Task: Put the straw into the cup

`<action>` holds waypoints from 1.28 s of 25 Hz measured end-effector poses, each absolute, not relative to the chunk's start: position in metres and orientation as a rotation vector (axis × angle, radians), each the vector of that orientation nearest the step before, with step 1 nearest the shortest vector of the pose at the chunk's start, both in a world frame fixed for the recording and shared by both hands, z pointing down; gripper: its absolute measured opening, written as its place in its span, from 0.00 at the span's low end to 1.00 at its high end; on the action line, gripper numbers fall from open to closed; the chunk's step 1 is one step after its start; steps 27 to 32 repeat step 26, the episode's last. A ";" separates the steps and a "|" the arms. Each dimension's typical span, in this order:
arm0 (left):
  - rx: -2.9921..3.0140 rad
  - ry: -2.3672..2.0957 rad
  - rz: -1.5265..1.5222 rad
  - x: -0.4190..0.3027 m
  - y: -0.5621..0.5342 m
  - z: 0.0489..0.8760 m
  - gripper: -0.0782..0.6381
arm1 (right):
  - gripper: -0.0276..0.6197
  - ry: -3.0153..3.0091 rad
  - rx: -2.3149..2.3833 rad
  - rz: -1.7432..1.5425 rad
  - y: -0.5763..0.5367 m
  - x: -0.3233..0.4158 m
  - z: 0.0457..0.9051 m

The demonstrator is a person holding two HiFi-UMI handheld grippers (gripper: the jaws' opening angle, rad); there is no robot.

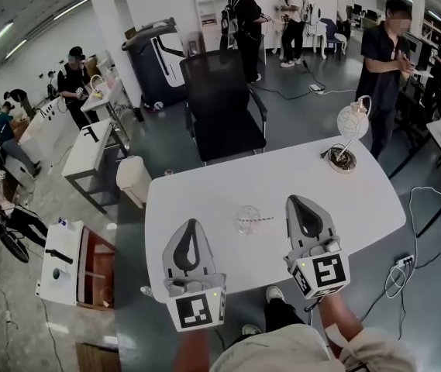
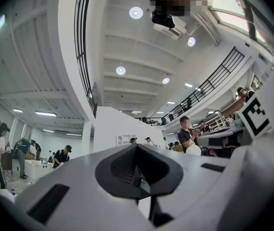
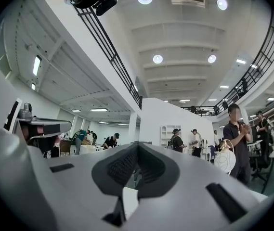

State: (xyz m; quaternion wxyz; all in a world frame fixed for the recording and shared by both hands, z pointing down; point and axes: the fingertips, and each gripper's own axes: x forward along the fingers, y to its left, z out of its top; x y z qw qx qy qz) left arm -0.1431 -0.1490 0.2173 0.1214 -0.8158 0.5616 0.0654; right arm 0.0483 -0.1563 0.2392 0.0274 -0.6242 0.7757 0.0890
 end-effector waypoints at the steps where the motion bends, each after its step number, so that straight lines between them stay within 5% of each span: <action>1: -2.384 1.640 0.190 -0.142 -0.149 0.218 0.11 | 0.05 2.398 -1.928 0.276 -0.156 0.049 0.239; 32: -2.398 1.637 0.192 -0.129 -0.148 0.222 0.11 | 0.05 2.403 -1.935 0.267 -0.153 0.061 0.242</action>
